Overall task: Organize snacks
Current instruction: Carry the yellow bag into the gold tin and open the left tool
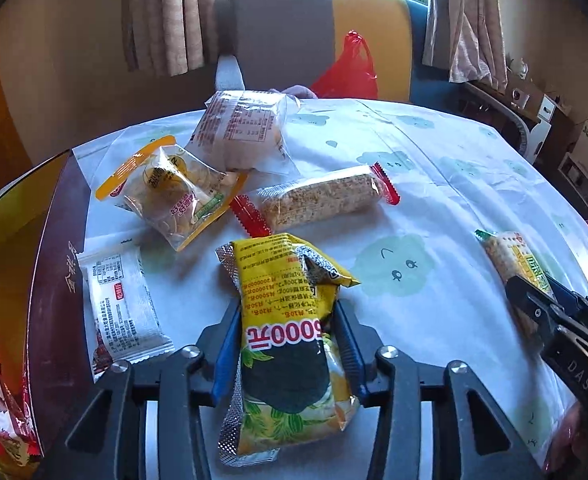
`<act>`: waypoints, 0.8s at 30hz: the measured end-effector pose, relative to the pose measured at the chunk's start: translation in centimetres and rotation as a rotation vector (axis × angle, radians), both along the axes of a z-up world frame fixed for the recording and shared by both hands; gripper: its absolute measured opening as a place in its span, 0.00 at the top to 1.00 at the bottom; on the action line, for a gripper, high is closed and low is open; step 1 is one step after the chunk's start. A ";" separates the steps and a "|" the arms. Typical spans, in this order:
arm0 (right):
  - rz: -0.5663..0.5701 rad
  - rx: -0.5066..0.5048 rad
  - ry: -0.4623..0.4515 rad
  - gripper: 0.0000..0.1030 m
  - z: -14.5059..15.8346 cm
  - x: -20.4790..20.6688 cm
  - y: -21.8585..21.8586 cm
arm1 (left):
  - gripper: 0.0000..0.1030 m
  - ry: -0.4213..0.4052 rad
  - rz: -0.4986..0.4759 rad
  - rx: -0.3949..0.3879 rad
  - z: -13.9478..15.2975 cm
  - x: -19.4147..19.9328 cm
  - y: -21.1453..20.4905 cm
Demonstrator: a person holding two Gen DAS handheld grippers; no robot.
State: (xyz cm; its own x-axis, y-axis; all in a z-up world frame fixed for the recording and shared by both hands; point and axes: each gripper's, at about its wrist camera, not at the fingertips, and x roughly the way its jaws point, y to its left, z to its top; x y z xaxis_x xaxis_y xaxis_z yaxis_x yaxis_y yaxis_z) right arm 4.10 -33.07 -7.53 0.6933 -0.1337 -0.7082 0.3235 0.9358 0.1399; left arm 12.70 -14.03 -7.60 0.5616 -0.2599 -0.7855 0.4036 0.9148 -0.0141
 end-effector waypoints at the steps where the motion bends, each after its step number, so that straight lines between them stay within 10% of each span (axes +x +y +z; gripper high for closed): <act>1: 0.000 0.000 0.000 0.54 0.0 0.0 0.0 | 0.58 -0.008 -0.004 0.004 0.0 -0.2 0.0; 24: -0.001 -0.010 -0.001 0.54 0.1 -0.1 0.1 | 0.63 -0.150 -0.012 -0.018 1.4 -2.9 0.7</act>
State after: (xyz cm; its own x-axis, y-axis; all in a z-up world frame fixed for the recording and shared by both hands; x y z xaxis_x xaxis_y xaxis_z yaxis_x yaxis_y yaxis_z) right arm 4.02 -33.01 -7.48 0.6941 -0.1414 -0.7059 0.3242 0.9369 0.1311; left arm 9.81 -13.31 -6.22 0.6690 -0.2807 -0.6882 0.4132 0.9101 0.0305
